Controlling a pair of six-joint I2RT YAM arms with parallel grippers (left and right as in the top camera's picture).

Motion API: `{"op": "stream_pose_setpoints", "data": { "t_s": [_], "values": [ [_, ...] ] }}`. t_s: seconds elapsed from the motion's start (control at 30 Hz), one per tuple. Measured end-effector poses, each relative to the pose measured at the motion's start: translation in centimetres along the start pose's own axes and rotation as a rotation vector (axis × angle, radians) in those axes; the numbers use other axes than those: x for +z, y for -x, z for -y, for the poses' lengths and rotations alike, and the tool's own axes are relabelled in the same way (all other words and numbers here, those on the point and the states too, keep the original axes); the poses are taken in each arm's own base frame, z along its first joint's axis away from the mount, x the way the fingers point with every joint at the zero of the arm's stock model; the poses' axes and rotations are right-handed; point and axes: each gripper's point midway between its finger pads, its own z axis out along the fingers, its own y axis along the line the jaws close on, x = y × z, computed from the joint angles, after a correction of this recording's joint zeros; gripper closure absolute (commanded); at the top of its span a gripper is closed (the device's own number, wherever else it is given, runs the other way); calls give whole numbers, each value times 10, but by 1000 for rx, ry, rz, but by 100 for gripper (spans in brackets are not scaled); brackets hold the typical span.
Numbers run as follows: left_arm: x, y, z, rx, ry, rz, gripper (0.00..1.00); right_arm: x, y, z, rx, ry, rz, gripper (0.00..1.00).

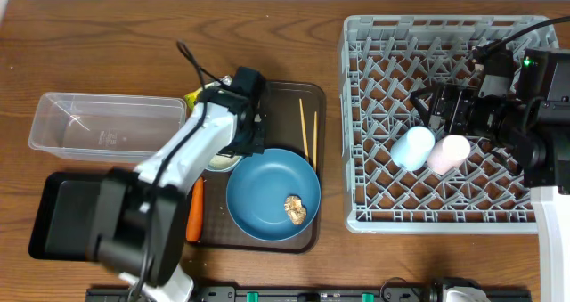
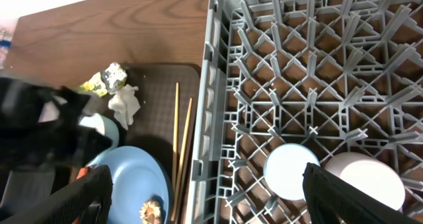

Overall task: Sort waste into correct bins and load items into the dishwasher rack
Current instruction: 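Grasp the white rice bowl with the left gripper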

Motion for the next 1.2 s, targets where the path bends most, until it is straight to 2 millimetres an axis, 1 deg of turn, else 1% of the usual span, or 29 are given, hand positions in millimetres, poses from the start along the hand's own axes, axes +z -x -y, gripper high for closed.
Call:
{"op": "stream_pose_setpoints", "data": {
  "t_s": [0.03, 0.17, 0.3, 0.37, 0.43, 0.47, 0.5, 0.53, 0.57, 0.6, 0.67, 0.73, 0.8, 0.87, 0.9, 1.0, 1.03, 1.13, 1.2],
  "values": [
    [-9, 1, 1, -5, -7, 19, 94, 0, 1, 0, -1, 0, 2, 15],
    [-58, 6, 2, -30, -45, 136, 94, 0, 2, 0, -4, 1, 8, 15],
    [-95, 9, 3, -50, -80, 241, 94, 0, 2, 0, -4, 2, 9, 15],
    [-107, 9, 3, -50, -92, 277, 94, 0, 3, -1, -6, 2, 13, 15],
    [-111, 9, 3, -51, -96, 291, 93, 0, 4, -1, -7, 3, 17, 15],
    [-111, 10, 3, -51, -95, 291, 90, 0, 5, -1, -8, 3, 19, 15],
    [-109, 11, 3, -52, -91, 287, 83, 0, 5, -1, -8, 3, 19, 15],
    [-105, 13, 3, -49, -87, 283, 79, 0, 5, -1, -8, 3, 19, 15],
    [-99, 16, 4, -53, -82, 276, 77, 0, 5, -1, -8, 3, 19, 15],
    [-91, 19, 4, -57, -76, 264, 71, 0, 5, -1, -8, 3, 19, 15],
    [-72, 22, 4, -62, -59, 226, 62, 0, 5, -1, -8, 3, 20, 15],
    [-46, 26, 5, -65, -41, 178, 60, 0, 5, -1, -8, 3, 19, 15],
    [-21, 26, 4, -70, -23, 131, 60, 0, 5, -1, -8, 3, 19, 15],
    [-2, 24, 3, -70, -6, 90, 60, 0, 5, -1, -8, 3, 19, 15],
    [6, 23, 2, -69, 3, 72, 60, 0, 5, -1, -8, 3, 19, 14],
    [21, 19, 0, -69, 20, 37, 60, 0, 5, -1, -8, 3, 19, 14],
    [24, 19, 0, -69, 22, 31, 63, 0, 5, -1, -8, 3, 19, 14],
    [31, 17, 0, -73, 28, 17, 76, 0, 5, -1, -8, 3, 19, 14],
    [36, 16, 0, -71, 33, 6, 81, 0, 5, -1, -8, 3, 19, 14]
  ]
}}
